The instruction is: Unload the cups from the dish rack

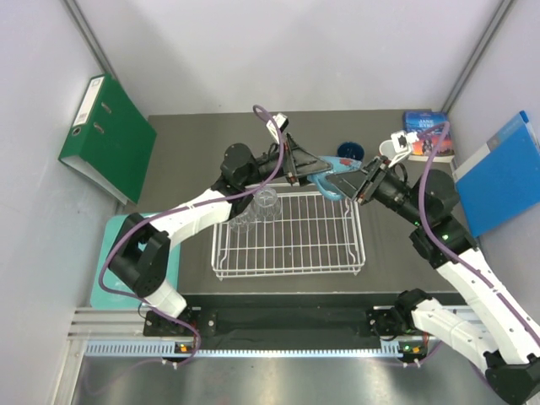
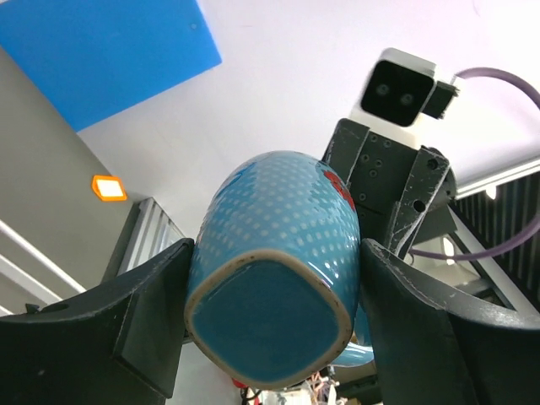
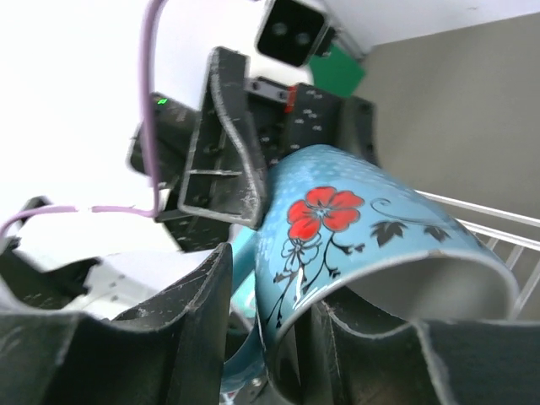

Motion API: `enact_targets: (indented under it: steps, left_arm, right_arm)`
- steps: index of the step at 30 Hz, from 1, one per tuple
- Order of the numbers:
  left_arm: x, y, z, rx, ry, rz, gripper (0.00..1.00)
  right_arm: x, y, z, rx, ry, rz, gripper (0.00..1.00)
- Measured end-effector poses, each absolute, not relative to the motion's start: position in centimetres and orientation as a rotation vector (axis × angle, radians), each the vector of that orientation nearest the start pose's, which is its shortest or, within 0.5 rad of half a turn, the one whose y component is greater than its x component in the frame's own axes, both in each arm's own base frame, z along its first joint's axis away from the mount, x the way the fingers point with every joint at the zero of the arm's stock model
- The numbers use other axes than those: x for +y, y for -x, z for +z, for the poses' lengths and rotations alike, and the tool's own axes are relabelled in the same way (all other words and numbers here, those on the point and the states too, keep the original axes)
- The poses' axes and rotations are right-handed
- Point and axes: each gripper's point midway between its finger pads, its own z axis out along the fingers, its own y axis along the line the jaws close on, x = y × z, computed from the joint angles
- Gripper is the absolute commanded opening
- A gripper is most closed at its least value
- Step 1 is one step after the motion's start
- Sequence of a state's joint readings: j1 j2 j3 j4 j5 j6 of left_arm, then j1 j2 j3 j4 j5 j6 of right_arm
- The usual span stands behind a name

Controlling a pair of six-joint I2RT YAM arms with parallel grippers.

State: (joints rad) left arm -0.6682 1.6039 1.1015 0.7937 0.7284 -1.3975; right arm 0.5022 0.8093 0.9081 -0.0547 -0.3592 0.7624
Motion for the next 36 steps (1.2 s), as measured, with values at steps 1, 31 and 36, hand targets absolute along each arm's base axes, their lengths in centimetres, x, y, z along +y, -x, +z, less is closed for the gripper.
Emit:
enact_targets:
  steps: [1,31,36]
  left_arm:
    - [-39.1,-25.6,35.7,1.731,-0.201,-2.112,0.00]
    - [-39.8,-25.4,33.8,1.810,-0.167,-2.066,0.00]
    - [-39.8,-25.5,33.5,1.826,-0.123,-2.067,0.00]
  right_arm:
    - [22.8,-22.2,36.9,1.666,0.107,1.289,0.24]
    - [21.3,-21.1,34.6,1.797,0.129,1.143,0.56]
    - [21.2,-20.9,34.7,1.790,0.140,1.136,0.56]
